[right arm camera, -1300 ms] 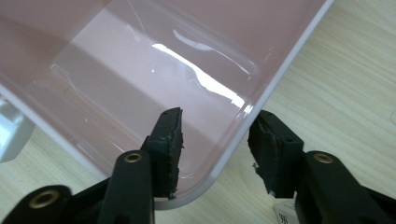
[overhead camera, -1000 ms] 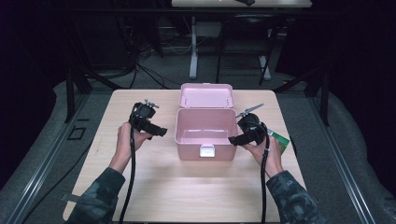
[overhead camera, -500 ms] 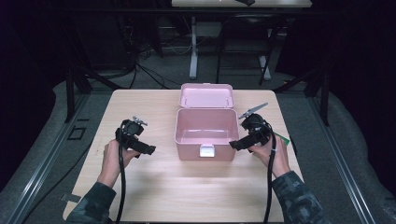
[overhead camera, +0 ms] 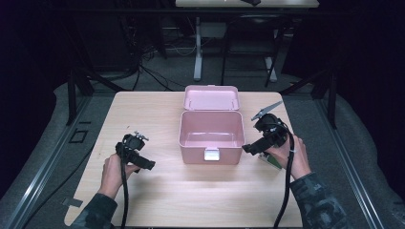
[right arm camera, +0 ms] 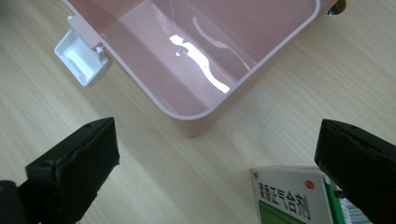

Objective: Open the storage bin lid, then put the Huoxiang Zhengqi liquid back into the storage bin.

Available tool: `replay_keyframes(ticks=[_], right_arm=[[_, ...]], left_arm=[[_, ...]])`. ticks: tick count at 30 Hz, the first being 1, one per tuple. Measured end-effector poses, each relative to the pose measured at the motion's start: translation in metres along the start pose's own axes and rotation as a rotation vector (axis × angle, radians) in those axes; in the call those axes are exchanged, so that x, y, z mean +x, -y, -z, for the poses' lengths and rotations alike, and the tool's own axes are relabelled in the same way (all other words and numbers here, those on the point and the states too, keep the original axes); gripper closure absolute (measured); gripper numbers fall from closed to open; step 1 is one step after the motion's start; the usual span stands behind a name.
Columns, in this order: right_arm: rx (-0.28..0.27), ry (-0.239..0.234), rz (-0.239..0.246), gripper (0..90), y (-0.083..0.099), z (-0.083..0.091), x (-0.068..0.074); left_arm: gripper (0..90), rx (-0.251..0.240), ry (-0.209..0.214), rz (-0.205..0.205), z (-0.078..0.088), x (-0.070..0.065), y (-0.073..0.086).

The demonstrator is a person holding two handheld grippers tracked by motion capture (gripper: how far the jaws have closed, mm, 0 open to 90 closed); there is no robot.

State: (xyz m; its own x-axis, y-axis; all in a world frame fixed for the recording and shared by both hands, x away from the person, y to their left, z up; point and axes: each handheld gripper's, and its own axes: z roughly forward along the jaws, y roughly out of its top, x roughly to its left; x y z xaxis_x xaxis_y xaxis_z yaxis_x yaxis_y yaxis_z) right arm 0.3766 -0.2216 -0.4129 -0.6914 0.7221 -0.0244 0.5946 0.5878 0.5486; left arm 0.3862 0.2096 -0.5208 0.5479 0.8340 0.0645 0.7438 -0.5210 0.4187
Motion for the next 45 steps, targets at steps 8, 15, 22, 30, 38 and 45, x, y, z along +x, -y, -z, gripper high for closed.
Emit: replay_keyframes(ticks=[8,15,22,30,38,45], right_arm=[[0.021,0.017,-0.001,0.0,0.005,0.013,-0.011],[0.043,0.019,0.002,0.0,0.009,0.02,-0.02],[0.06,0.024,0.002,0.0,0.013,0.024,-0.031],[0.077,0.047,0.013,0.0,0.012,0.033,-0.039],[0.11,0.066,0.027,0.0,0.013,0.035,-0.05],[0.181,0.055,0.036,0.0,0.017,0.03,-0.063]], left_arm=[[0.0,0.006,0.002,-0.004,-0.003,0.0,0.0],[0.0,0.007,0.007,-0.017,-0.003,-0.001,-0.001],[0.0,0.01,0.01,-0.022,-0.004,-0.002,-0.001],[0.0,0.007,0.012,-0.03,-0.003,-0.003,0.0],[0.0,0.011,0.015,-0.032,-0.005,-0.002,0.001],[0.0,0.017,0.019,-0.043,-0.007,-0.004,0.001]])
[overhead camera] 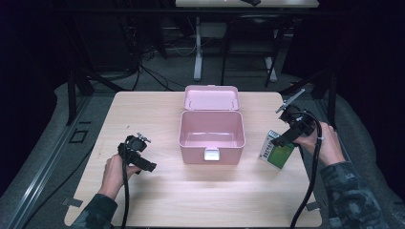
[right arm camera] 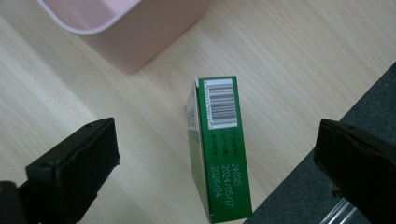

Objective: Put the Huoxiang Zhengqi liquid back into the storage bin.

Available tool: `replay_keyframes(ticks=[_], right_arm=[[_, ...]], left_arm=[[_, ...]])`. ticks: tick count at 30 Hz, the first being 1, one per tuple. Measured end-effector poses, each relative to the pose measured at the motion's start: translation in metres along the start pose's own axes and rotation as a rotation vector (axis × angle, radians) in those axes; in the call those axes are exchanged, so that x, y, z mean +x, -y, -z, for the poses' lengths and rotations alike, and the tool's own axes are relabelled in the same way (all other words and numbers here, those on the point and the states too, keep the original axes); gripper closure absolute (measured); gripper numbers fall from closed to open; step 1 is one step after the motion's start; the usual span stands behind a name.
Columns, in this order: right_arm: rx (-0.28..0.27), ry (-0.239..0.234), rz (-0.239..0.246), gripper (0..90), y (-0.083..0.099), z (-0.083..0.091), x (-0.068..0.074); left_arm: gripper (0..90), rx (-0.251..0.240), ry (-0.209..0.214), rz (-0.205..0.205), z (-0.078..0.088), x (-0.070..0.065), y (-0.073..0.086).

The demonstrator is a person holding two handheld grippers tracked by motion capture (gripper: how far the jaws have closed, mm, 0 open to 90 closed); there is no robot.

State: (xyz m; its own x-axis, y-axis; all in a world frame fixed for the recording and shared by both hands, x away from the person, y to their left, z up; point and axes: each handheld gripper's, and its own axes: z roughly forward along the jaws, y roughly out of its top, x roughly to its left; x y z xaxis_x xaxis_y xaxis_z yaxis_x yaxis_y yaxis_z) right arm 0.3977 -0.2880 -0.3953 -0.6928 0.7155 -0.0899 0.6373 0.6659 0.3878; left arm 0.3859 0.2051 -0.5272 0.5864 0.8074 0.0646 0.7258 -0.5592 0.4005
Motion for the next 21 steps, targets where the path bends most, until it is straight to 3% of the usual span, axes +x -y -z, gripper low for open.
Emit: replay_keyframes(ticks=[13,21], right_arm=[[0.16,-0.044,0.063,0.6,-0.007,-0.022,-0.006],[0.238,-0.065,0.084,15.7,-0.011,-0.036,-0.01]], left_arm=[[0.0,0.009,0.004,-0.008,-0.001,-0.001,-0.001],[0.0,0.016,0.01,-0.01,-0.003,0.0,0.0]])
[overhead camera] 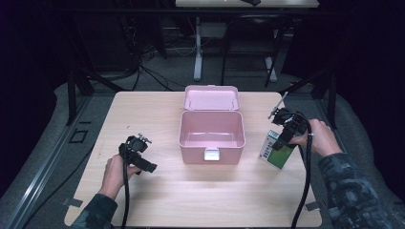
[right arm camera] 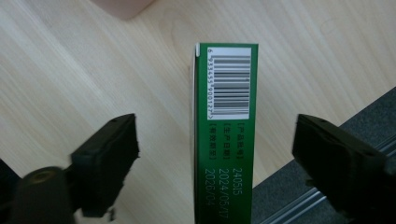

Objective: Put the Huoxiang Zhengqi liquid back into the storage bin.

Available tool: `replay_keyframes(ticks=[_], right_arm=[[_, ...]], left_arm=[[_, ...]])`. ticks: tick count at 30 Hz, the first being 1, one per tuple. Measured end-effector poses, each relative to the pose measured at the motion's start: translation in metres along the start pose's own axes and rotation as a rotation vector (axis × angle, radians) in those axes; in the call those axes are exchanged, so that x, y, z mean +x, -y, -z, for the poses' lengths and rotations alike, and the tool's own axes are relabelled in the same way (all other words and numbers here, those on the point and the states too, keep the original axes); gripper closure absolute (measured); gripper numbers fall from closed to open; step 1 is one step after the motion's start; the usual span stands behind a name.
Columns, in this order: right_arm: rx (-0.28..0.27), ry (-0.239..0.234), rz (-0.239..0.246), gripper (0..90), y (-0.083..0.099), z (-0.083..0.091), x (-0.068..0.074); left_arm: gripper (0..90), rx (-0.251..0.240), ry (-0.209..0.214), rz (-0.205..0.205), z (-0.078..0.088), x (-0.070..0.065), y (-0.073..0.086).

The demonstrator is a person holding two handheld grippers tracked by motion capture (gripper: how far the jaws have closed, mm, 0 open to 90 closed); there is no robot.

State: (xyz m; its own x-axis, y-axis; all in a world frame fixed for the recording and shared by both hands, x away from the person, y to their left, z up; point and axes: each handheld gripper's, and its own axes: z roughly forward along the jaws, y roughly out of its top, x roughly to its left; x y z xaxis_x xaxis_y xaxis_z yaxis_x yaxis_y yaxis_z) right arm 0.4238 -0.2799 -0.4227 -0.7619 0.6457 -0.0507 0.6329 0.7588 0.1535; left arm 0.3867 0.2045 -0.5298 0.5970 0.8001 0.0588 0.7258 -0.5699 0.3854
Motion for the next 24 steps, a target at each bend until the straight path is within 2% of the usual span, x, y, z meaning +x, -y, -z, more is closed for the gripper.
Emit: replay_keyframes(ticks=[7,12,24], right_arm=[[0.073,-0.018,0.019,32.3,-0.006,-0.006,0.001],[0.105,-0.012,0.038,41.5,-0.01,-0.01,0.002],[0.126,-0.02,0.029,54.6,-0.013,-0.02,0.001]], left_arm=[[0.0,0.008,0.0,-0.008,-0.001,-0.001,0.0],[0.0,0.01,0.0,-0.007,-0.002,-0.001,-0.001],[0.0,0.015,-0.002,-0.013,-0.002,-0.002,-0.001]])
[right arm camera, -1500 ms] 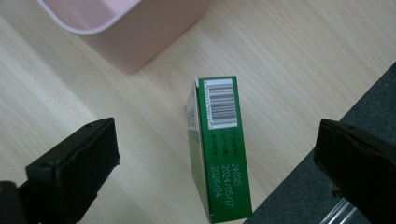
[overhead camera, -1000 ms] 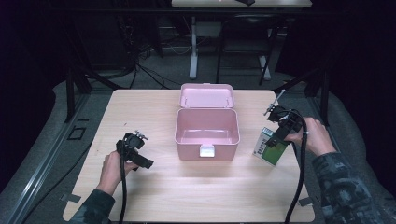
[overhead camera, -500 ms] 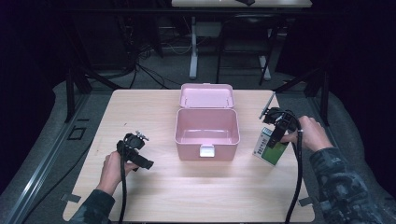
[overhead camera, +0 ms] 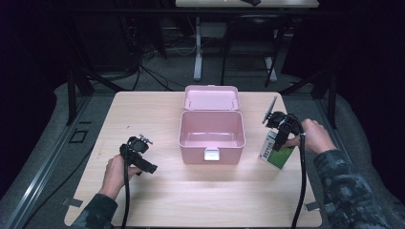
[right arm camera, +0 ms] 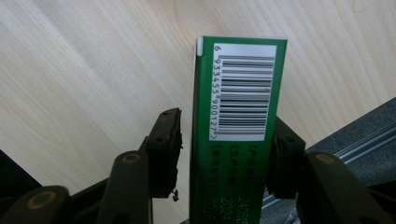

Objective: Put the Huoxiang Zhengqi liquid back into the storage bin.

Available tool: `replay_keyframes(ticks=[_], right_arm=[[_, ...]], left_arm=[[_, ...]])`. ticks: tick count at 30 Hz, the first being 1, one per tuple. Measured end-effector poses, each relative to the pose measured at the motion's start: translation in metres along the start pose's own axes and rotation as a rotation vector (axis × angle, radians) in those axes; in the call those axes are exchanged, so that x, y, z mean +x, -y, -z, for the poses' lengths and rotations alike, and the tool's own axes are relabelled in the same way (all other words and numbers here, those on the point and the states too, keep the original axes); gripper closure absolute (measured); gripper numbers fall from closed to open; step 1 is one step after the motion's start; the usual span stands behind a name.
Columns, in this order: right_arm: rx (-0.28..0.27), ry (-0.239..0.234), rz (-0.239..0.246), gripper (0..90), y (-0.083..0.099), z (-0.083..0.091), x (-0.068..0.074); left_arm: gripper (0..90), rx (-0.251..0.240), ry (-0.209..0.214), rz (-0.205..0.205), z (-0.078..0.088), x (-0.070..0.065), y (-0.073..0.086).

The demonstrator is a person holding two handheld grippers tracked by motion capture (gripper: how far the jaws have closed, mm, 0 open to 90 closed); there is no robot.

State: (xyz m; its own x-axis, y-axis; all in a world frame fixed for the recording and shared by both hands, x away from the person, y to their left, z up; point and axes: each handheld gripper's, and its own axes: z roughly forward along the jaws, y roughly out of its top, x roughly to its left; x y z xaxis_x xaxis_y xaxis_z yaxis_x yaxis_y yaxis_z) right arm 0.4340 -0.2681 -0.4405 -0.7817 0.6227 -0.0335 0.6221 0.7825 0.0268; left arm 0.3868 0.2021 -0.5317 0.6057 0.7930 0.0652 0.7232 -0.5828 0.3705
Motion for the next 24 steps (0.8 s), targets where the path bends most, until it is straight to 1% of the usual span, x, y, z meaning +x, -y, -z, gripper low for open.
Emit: replay_keyframes(ticks=[3,5,8,10,14,20,24], right_arm=[[0.005,0.004,0.005,56.6,-0.001,-0.0003,0.0002],[0.01,-0.002,0.01,58.7,-0.0016,-0.0009,0.0],[0.005,0.001,0.006,59.8,-0.002,-0.0017,-0.0003],[0.012,0.005,0.014,60.3,-0.0024,-0.0012,-0.0009],[0.022,-0.003,0.014,61.2,-0.0027,-0.0008,-0.0016],[0.031,0.001,0.026,62.3,-0.0048,-0.0008,-0.0018],[0.04,0.001,0.025,62.3,-0.0042,0.0001,-0.0015]], left_arm=[[0.0,0.005,-0.002,-0.003,-0.0002,-0.0006,-0.0002],[0.0,0.006,-0.001,-0.004,-0.0005,-0.0012,-0.0003],[0.0,0.01,-0.001,-0.003,-0.0004,-0.0013,-0.0003],[0.0,0.01,-0.001,-0.003,-0.0009,-0.0015,-0.0004],[0.0,0.007,-0.002,-0.013,-0.0005,-0.0027,-0.0011],[0.0,0.009,0.0,-0.006,-0.0007,-0.0016,-0.0007],[0.0,0.007,0.0,-0.006,-0.0003,-0.0014,-0.0006]])
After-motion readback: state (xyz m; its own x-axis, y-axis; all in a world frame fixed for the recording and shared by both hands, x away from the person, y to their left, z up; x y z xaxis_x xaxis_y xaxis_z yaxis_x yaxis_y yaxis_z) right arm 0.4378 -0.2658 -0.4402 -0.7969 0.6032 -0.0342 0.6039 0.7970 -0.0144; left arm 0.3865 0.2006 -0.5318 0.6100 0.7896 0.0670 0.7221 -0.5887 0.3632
